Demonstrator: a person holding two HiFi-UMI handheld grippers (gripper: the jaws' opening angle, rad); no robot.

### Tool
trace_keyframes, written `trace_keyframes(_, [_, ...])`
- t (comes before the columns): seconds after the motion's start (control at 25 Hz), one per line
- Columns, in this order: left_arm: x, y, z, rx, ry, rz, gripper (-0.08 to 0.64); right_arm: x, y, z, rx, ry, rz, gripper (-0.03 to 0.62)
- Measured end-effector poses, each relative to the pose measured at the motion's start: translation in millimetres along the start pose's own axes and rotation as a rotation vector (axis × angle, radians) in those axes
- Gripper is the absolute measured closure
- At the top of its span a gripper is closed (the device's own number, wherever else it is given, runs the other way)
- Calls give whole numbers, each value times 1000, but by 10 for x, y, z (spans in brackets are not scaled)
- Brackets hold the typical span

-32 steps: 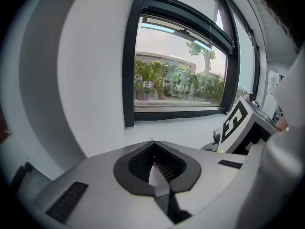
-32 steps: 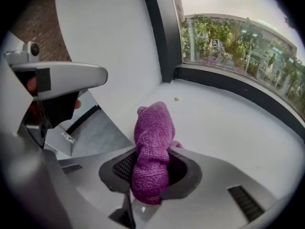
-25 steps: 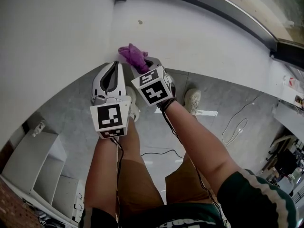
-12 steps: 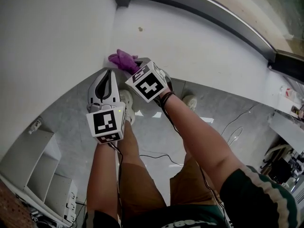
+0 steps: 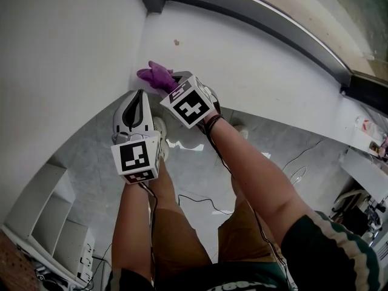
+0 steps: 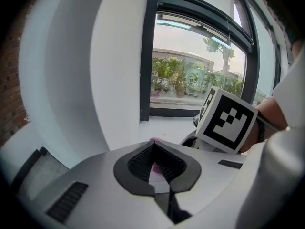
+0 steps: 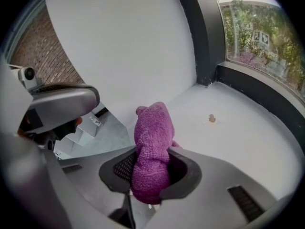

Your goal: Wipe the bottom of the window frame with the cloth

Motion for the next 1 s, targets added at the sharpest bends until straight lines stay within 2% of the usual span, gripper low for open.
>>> trace_keyframes(0.68, [23,323,417,-12,2,19,551,-642,336,30,-51,-51,34,474])
trace_keyframes(1.0, [50,497,577,-32,8,33,551,-800,476,52,-59,-74,40,474])
Point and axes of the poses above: the fingertips, and each gripper's own axes: z forward along the fingers, x to its left, y out of its top, the point moved 7 cm from there along -z, backward along the fingers, and after that the axes turned 6 degrees about -y, right-handed, at the moved point
